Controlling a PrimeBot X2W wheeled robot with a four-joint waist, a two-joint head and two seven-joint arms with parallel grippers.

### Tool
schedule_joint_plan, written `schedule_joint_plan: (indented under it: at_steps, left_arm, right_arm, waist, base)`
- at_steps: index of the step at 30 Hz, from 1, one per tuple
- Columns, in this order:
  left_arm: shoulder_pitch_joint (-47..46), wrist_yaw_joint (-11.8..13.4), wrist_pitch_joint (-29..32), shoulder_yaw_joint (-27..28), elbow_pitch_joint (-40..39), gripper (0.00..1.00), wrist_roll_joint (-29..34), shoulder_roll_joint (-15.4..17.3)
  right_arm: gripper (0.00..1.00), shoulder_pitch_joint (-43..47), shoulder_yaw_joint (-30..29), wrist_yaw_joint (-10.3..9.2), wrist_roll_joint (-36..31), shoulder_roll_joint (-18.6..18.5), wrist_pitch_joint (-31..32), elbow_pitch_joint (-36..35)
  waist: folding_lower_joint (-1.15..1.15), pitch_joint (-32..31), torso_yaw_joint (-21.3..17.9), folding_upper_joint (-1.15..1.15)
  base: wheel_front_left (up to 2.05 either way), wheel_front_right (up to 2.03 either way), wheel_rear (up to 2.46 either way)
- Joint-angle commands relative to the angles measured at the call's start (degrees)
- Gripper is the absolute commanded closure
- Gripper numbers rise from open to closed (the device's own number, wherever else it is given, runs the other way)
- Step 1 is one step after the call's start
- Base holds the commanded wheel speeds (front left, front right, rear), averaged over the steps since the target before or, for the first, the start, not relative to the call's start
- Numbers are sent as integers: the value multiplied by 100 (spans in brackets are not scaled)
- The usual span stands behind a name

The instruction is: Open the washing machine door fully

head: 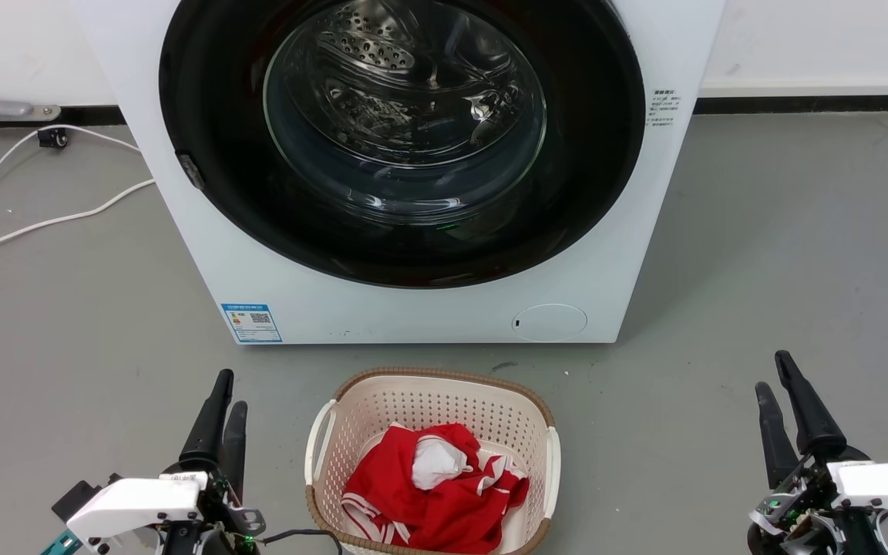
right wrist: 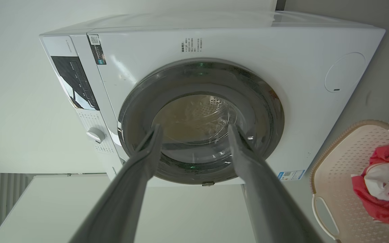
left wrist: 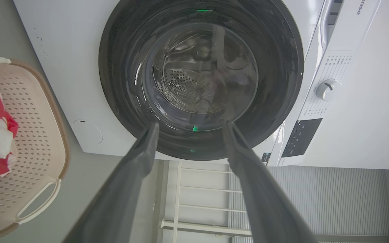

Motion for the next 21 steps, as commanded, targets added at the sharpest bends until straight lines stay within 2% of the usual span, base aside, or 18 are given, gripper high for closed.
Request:
schedule_joint_plan:
  at_steps: [1, 5, 10, 21]
  left_arm:
    - [-137, -4, -75, -66, -153, 0, 32, 13]
    - [-135, -5, -190, -97, -245, 0, 147, 14]
    - [-144, -6, -323, -99, -406, 0, 541, 15]
    - [-151, -9, -590, -128, -827, 0, 2074, 18]
  right_arm:
    - [0, -71, 39, 0, -1, 0, -73, -168]
    - [0, -40, 101, 0, -123, 1, -191, -272]
    - [0, 0, 129, 0, -580, 1, -325, -442]
    - [0, 103, 229, 0, -2632, -1, -594, -964]
  waist:
    - [0, 0, -3, 0]
    - [0, -1, -11, 0]
    - [0, -1, -20, 0]
    - [0, 3, -27, 0]
  base:
    - [0, 0, 0]
    - [0, 0, 0]
    - [0, 0, 0]
    - [0, 0, 0]
